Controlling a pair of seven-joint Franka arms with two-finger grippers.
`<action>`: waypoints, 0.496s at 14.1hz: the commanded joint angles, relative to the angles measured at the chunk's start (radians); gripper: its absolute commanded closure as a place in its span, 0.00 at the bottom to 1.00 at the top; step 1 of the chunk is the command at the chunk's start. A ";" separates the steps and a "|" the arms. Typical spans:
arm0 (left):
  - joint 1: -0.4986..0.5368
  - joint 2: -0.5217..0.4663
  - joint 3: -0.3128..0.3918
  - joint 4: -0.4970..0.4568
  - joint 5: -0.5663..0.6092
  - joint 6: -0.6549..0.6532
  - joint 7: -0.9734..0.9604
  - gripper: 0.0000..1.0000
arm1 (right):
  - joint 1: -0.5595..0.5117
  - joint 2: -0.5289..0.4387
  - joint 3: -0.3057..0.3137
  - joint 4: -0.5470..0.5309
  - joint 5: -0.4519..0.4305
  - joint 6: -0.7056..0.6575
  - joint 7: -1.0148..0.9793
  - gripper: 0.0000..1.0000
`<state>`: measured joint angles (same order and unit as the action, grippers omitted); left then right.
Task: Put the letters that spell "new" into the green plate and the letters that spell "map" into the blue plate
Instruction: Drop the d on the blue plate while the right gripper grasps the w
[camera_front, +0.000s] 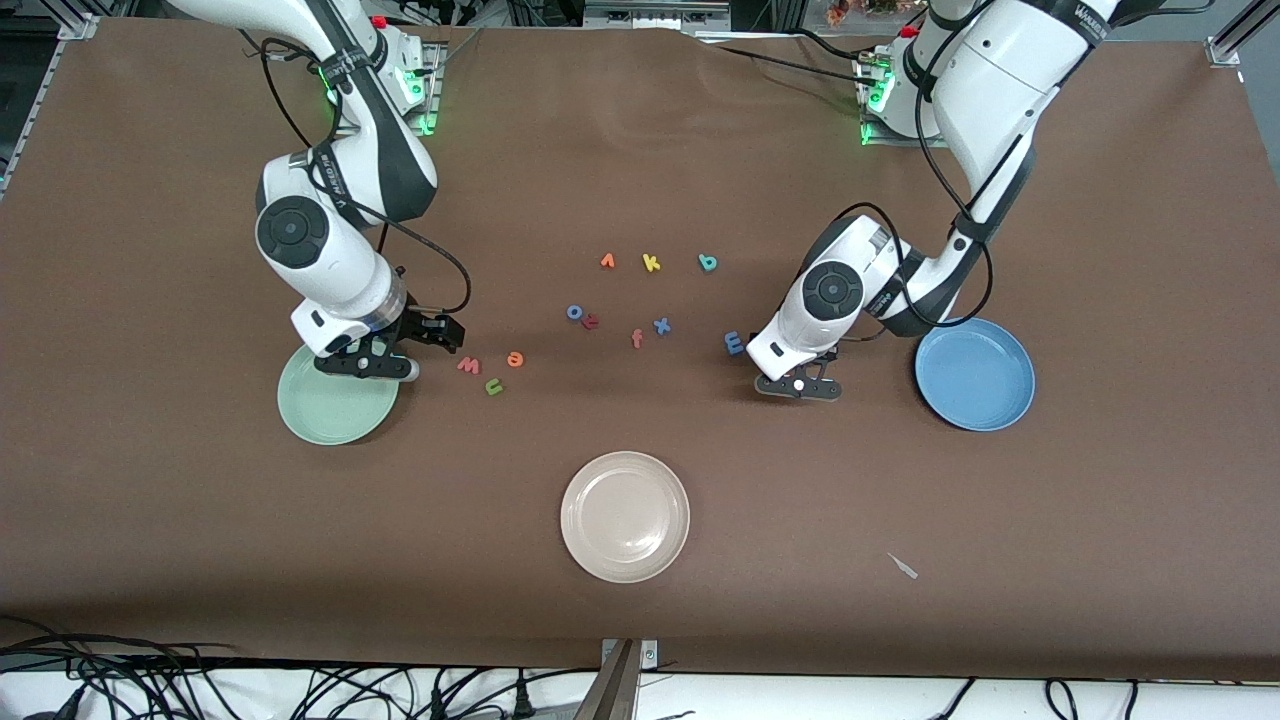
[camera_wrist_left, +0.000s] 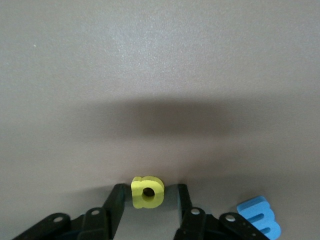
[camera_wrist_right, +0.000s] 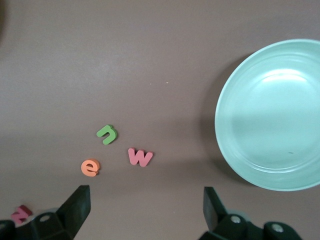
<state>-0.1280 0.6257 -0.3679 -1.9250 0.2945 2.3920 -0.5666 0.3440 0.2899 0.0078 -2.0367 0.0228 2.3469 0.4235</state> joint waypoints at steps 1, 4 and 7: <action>-0.007 0.017 0.006 0.020 0.055 -0.025 -0.027 0.81 | 0.006 -0.002 0.004 -0.072 0.009 0.103 0.026 0.00; -0.004 0.014 0.004 0.023 0.055 -0.027 -0.027 0.91 | 0.019 0.018 0.008 -0.105 0.011 0.169 0.040 0.00; 0.011 0.000 0.003 0.055 0.057 -0.098 -0.013 0.93 | 0.058 0.043 0.006 -0.135 0.008 0.239 0.092 0.00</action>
<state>-0.1284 0.6256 -0.3646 -1.9121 0.3027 2.3690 -0.5669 0.3722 0.3261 0.0135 -2.1458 0.0228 2.5332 0.4782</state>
